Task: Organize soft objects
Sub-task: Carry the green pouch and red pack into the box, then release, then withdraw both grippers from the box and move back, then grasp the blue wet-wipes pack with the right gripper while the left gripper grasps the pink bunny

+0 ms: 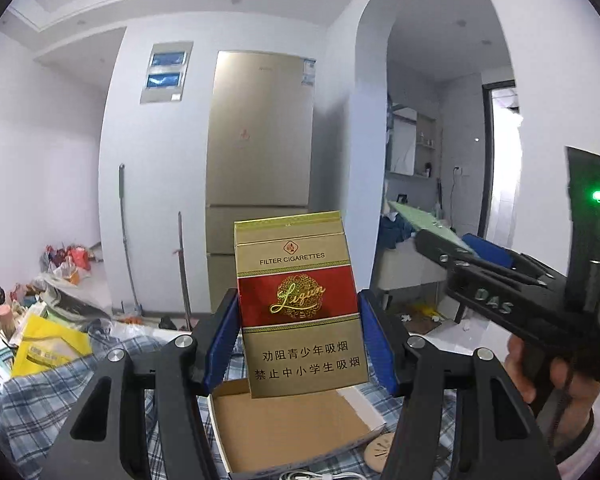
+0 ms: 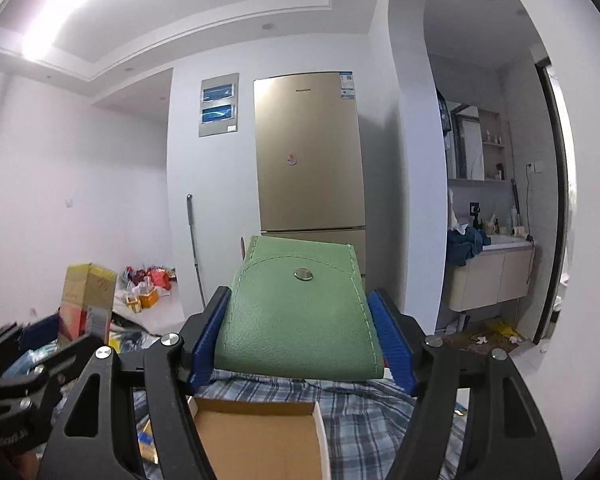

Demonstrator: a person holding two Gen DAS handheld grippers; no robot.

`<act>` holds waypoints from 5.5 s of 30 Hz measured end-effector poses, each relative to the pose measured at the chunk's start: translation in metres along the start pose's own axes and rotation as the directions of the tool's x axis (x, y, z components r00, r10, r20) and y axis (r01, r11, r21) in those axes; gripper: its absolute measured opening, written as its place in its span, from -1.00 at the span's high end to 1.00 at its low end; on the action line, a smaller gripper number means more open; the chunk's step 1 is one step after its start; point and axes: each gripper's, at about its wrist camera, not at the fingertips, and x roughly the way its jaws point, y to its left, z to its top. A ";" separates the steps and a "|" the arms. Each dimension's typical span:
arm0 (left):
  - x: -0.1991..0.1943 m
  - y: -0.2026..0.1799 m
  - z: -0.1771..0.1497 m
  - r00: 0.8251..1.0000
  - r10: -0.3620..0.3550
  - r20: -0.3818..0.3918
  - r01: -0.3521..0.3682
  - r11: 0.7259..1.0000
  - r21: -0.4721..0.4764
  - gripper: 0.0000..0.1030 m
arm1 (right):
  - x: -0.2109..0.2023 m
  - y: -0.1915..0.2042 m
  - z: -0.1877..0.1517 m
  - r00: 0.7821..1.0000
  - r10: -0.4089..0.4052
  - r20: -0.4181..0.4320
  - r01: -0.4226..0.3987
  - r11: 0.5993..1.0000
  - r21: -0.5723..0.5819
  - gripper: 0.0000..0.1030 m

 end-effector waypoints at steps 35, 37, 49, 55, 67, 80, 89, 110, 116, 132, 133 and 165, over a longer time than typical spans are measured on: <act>0.154 0.062 -0.150 0.882 0.120 -0.455 -0.147 0.989 -0.023 -0.20 | 0.144 0.018 -0.181 0.833 0.073 -0.548 -0.126 0.990 -0.059 -0.33; 0.155 0.062 -0.150 0.881 0.125 -0.457 -0.152 0.988 -0.023 -0.37 | 0.148 0.015 -0.184 0.821 0.081 -0.564 -0.129 0.991 -0.045 -0.33; 0.155 0.067 -0.152 0.875 0.145 -0.463 -0.177 0.984 -0.028 -0.64 | 0.166 0.014 -0.207 0.741 0.082 -0.666 -0.123 0.992 -0.015 -0.42; 0.153 0.065 -0.151 0.879 0.150 -0.454 -0.178 0.984 -0.021 -0.65 | 0.162 0.011 -0.201 0.759 0.089 -0.645 -0.119 0.993 -0.003 -0.59; 0.105 0.049 -0.104 0.939 0.163 -0.302 -0.164 0.986 0.023 -0.65 | 0.135 0.009 -0.155 0.824 0.084 -0.561 -0.104 0.995 -0.005 -0.59; -0.008 0.027 -0.079 0.994 0.112 -0.013 -0.112 0.994 -0.002 -0.65 | 0.033 0.013 -0.097 0.925 0.095 -0.367 -0.117 0.992 -0.038 -0.73; -0.046 0.014 -0.114 0.999 0.041 0.035 -0.042 0.998 0.037 -0.75 | -0.035 0.013 -0.114 0.980 0.026 -0.195 -0.039 0.997 -0.062 -0.94; -0.037 0.012 -0.165 0.996 0.089 0.003 -0.089 0.994 0.067 -1.00 | -0.037 0.004 -0.179 0.981 0.027 -0.194 -0.036 0.998 -0.045 -0.99; -0.053 0.017 -0.160 0.995 0.098 -0.016 -0.098 0.994 0.041 -1.00 | -0.035 0.002 -0.179 0.976 0.019 -0.216 -0.029 0.999 -0.041 -0.99; -0.047 0.024 -0.169 0.995 0.097 -0.039 -0.095 0.995 0.042 -1.00 | -0.021 -0.006 -0.185 0.839 -0.031 -0.543 0.066 0.997 0.045 -0.99; -0.045 0.027 -0.170 0.994 0.102 -0.045 -0.101 0.994 0.033 -1.00 | -0.018 -0.005 -0.189 0.826 -0.031 -0.563 0.064 0.997 0.040 -0.99; -0.029 0.043 -0.155 0.978 0.104 -0.181 -0.099 0.994 0.037 -1.00 | -0.003 0.016 -0.213 0.751 0.079 -0.656 -0.080 0.996 0.028 -0.41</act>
